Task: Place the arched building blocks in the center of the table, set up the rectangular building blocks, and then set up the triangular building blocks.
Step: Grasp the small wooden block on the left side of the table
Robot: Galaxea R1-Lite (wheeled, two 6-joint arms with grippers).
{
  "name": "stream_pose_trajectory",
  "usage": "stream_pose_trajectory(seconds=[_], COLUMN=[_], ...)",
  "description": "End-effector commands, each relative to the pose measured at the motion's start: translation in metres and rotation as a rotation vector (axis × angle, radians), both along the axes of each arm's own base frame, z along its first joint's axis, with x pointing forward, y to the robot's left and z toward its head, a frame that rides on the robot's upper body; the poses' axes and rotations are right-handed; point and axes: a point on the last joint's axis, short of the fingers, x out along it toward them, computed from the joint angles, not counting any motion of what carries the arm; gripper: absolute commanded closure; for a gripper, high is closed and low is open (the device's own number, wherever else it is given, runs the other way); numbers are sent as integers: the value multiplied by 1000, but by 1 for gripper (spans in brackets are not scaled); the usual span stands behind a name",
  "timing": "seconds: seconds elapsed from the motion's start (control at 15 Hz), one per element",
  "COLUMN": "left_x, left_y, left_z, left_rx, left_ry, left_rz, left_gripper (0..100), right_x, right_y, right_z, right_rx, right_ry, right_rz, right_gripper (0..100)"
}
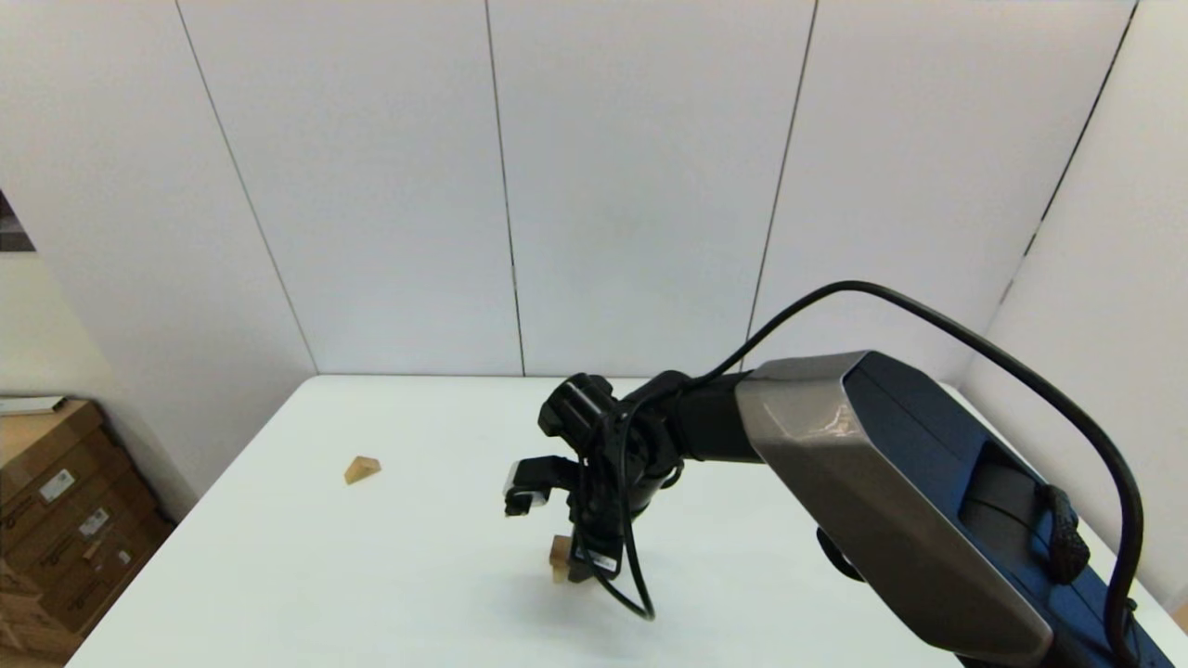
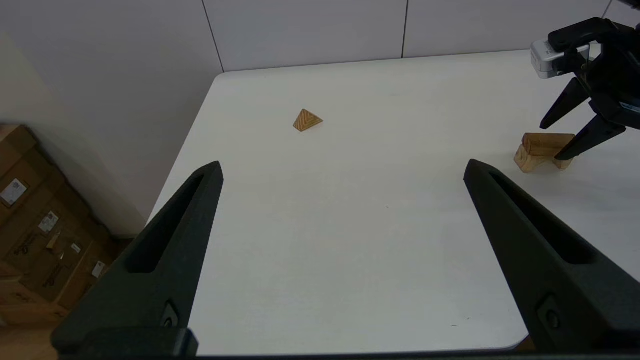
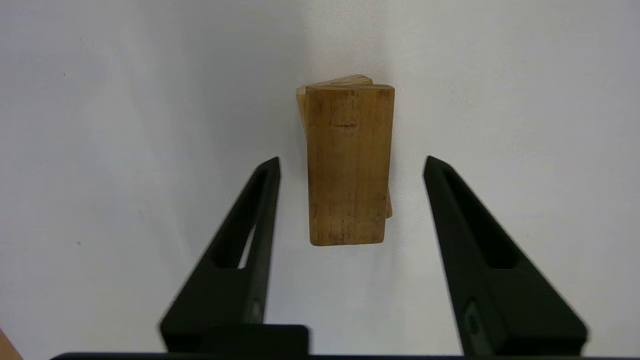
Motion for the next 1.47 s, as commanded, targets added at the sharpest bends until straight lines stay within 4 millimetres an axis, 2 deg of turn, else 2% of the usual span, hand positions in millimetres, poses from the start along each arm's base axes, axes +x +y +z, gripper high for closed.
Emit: stream_pose_trajectory(seconds=[0.07,0.2,0.33,0.4,0.53,0.6,0.67,0.73,0.87,1.07,1.27,1.47], left_x=[0,0,0,0,0,0,0,0,0,0,0,0], left_y=[0,0,0,0,0,0,0,0,0,0,0,0], left_z=[0,0,0,0,0,0,0,0,0,0,0,0], left_rx=[0,0,0,0,0,0,0,0,0,0,0,0], left_ry=[2,2,2,2,2,2,2,2,2,2,2,2], left_rz=[0,0,0,0,0,0,0,0,0,0,0,0], left_gripper=[0,0,0,0,0,0,0,0,0,0,0,0], right_x=[3,9,16,12,-18,-44,-80,-109,-173,-272,-336,-396], right_y=[-3,-18,-63,-91,-153,-184,-218,-243,-281,-309,-324,-336], right_z=[10,48,125,163,239,271,298,312,324,316,298,254], right_rx=[24,90,217,284,399,444,484,516,571,628,683,689], right_ry=[-21,-53,-144,-163,-209,-230,-258,-298,-360,-491,-576,-635], right_rz=[-9,-93,-220,-281,-426,-511,-603,-671,-815,-914,-916,-954], right_gripper=[0,0,0,0,0,0,0,0,0,0,0,0])
